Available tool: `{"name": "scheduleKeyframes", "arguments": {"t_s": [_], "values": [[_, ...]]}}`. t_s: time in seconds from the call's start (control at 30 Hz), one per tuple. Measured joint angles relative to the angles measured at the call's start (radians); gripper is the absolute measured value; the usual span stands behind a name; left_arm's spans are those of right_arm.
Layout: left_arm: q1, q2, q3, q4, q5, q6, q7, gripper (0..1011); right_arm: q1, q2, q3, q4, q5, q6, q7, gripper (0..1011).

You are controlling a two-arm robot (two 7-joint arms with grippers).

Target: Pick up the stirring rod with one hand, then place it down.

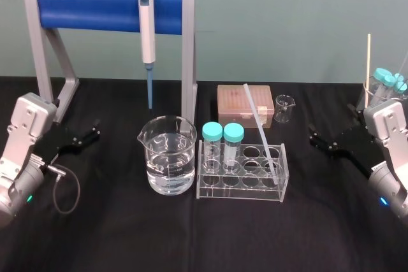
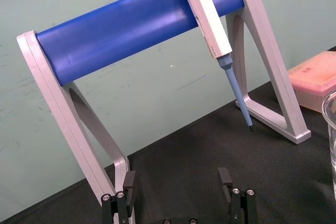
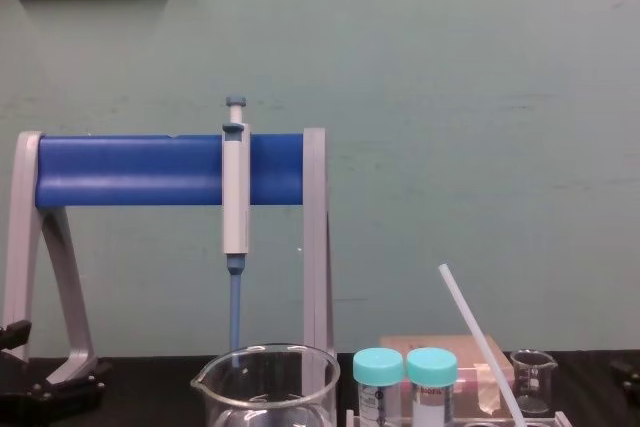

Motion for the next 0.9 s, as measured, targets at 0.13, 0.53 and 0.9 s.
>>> {"name": "scheduleKeyframes", "arguments": {"t_s": [0.13,0.53,0.9], "values": [[0.0,0.0,0.0,0.0,0.0,0.0,0.0,1001,0.0,0.0,0.0,0.0,0.0,0.0,0.0,1003],[0.0,0.0,0.0,0.0,0.0,0.0,0.0,1000,0.0,0.0,0.0,0.0,0.0,0.0,0.0,1003],[0.0,0.0,0.0,0.0,0.0,0.0,0.0,1000,0.0,0.0,0.0,0.0,0.0,0.0,0.0,1003]]}}
